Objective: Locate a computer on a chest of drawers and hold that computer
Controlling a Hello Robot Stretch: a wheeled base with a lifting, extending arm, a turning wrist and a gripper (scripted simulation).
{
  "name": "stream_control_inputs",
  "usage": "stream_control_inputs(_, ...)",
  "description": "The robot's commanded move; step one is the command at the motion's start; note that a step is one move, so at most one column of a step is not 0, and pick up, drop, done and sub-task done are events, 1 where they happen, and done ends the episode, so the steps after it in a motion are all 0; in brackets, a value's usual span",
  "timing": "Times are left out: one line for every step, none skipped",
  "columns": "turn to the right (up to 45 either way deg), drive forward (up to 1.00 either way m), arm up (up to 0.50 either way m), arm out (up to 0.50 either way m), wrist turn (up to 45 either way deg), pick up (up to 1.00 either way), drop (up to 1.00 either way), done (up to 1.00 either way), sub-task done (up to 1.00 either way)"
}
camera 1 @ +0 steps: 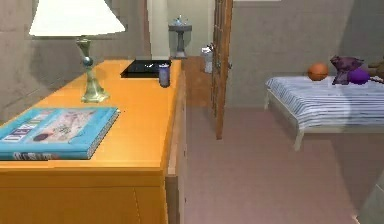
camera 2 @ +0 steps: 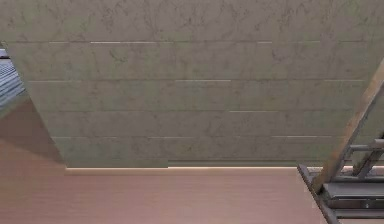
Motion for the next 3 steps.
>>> stream_control_inputs(45.0, 0.0, 0.0, 0.0, 0.0, 0.0, 0.0, 0.0, 0.0)
stream_control_inputs(0.0, 0.4, 0.0, 0.0, 0.0, 0.0, 0.0, 0.0, 0.0)
stream_control_inputs(-30.0, 0.0, 0.0, 0.0, 0.0, 0.0, 0.0, 0.0, 0.0)
